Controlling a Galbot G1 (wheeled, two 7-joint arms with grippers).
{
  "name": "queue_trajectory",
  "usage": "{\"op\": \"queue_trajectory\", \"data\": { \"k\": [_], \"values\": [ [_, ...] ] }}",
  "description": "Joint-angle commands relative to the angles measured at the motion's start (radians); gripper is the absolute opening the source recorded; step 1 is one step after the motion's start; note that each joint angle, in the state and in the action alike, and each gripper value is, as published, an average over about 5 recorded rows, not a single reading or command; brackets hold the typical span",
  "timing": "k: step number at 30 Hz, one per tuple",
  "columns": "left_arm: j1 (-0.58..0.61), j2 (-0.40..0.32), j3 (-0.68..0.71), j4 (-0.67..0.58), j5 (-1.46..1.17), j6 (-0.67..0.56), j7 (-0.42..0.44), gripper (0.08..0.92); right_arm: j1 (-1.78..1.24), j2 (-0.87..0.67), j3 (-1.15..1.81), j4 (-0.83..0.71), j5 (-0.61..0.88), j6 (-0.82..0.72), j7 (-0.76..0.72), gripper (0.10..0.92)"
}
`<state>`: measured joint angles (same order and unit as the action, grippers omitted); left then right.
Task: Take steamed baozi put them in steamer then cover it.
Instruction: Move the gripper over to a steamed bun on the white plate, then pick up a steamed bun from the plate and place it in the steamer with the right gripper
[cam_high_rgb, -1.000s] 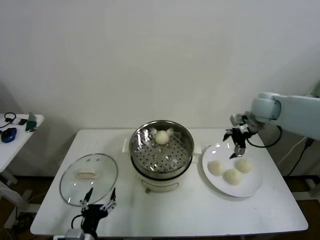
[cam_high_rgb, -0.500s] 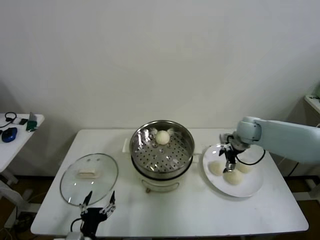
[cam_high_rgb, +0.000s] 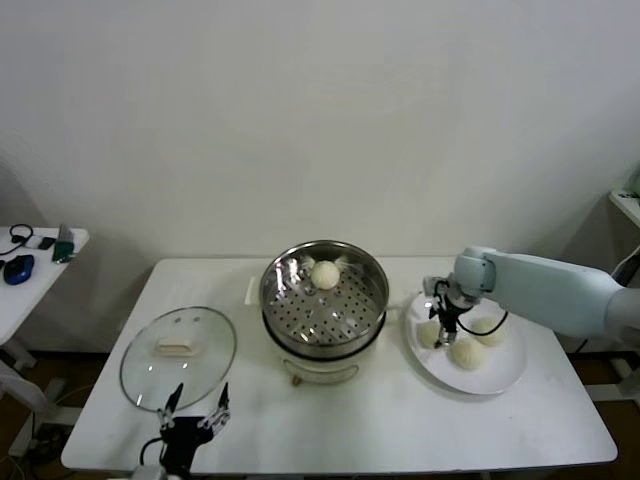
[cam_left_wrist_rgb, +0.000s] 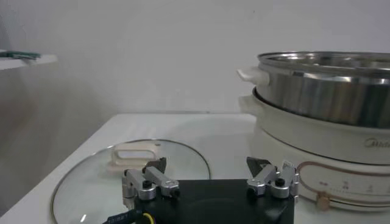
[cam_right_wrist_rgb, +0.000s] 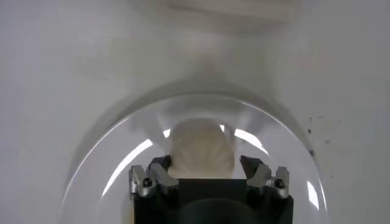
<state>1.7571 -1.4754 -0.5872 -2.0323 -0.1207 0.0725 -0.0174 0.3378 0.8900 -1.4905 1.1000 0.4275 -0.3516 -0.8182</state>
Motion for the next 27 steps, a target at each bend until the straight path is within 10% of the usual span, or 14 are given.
{"op": "queue_trajectory", "data": {
  "k": [1, 27],
  "values": [
    [0.002, 0.000, -0.001, -0.004, -0.001, 0.000, -0.001, 0.823, -0.026, 0.016, 0.024, -0.031, -0.016, -0.007, -0.007, 0.668],
    [-0.010, 0.007, 0.010, -0.038, -0.002, 0.021, 0.000, 0.823, 0.783, 0.184, -0.084, 0.328, 0.488, -0.029, -0.123, 0.635]
  ]
}}
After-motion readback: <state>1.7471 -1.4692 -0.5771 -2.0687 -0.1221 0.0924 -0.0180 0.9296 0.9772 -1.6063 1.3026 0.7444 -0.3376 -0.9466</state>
